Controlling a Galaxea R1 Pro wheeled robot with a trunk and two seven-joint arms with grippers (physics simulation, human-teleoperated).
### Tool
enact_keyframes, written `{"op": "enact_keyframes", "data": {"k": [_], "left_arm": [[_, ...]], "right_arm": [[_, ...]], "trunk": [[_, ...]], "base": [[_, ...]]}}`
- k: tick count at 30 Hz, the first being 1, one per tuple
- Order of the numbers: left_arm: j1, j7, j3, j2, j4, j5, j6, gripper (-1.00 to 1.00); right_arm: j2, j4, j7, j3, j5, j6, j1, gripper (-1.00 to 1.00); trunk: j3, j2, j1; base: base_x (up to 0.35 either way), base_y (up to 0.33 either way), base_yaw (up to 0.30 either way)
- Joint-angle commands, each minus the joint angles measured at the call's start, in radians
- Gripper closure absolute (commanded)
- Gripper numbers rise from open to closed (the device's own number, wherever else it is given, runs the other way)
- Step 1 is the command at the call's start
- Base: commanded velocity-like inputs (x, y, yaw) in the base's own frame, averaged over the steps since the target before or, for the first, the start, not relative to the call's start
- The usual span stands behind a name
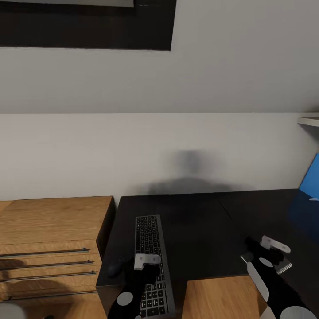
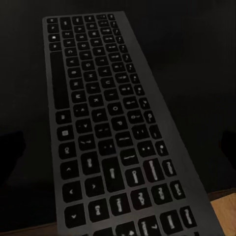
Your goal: In the bedroom, organize the workspace by keeping the computer under the desk, ensuring the monitor is on the desk, placing the keyboard on the desk next to the monitor, placing the mouse on the desk next to the keyboard, moving the folder from the swivel chair onto the desk next to the mouse, stacking the notebook on top of the folder with the pen on top of the notebook, and positioning the swivel chair next to the desk.
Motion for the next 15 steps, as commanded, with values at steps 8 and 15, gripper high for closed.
{"op": "enact_keyframes", "data": {"k": [8,15], "left_arm": [[-0.001,0.008,-0.02,0.0,-0.001,0.009,0.003,-1.0],[-0.001,0.008,-0.025,-0.001,-0.003,0.01,0.003,-1.0]], "right_arm": [[0.001,0.214,0.001,0.004,0.095,-0.098,-0.119,-1.0],[-0.001,0.401,0.061,0.004,0.101,-0.113,-0.217,-1.0]], "trunk": [[-0.001,-0.001,0.0],[-0.001,-0.001,0.0]], "base": [[0.0,0.0,0.0],[0.0,0.0,0.0]]}}
